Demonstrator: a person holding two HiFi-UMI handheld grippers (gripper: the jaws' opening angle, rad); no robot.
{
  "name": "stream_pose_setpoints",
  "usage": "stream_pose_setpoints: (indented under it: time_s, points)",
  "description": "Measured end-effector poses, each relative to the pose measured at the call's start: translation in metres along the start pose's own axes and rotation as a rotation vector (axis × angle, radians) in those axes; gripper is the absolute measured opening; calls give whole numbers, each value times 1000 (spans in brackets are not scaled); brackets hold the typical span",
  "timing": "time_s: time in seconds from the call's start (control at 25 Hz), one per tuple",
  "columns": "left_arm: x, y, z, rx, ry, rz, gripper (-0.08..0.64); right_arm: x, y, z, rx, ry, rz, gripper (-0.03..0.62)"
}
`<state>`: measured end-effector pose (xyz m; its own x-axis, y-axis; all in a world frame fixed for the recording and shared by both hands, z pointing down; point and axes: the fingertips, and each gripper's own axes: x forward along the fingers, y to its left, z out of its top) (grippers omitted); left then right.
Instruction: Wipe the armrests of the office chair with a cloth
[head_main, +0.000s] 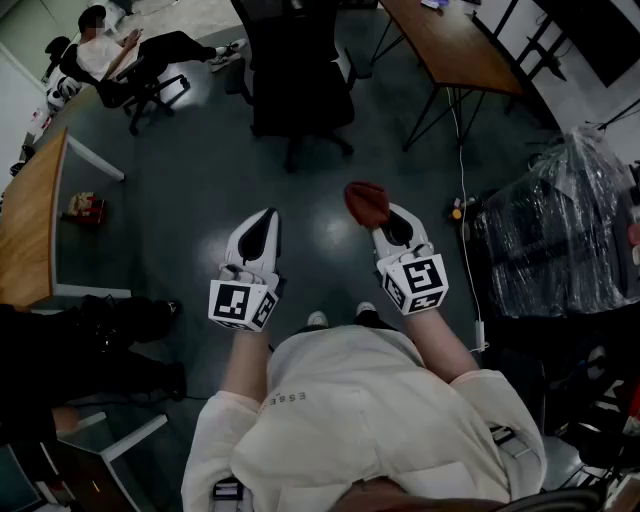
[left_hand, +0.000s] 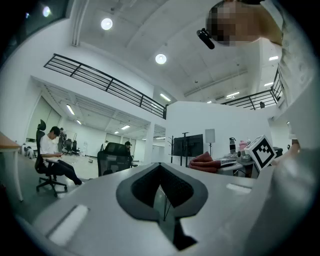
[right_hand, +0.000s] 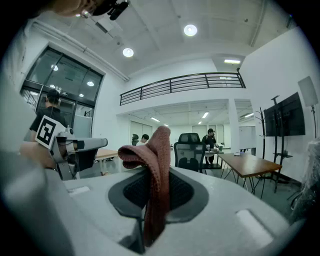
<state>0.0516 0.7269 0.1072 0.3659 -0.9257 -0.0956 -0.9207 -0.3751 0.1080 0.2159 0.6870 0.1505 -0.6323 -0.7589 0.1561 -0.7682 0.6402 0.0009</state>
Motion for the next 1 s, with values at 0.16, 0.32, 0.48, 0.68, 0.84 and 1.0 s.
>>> stream_pose_setpoints:
  time_s: [0.16,0.32,0.48,0.68,0.84,1.0]
  points:
    - [3,-2,-4,-14,-2,1,17,0,-5,-3,-15,9,-2,46]
    - [6,2,-4,-18,6,5,17,5,-7,-4,-14,12,-11,46]
    - [5,11,-9,-22,5,2,17,14,-6,-5,3,-1,-16,46]
    - [3,29,-15,-14,18,-4,17,31,-10,-4,20,-13,-45,46]
    - [0,56,-23,-28,37,22,17,52,-12,-8,34,-1,-58,46]
    - [3,90,-39,-58,53,63,17,87,-14,-16,37,35,-41,46]
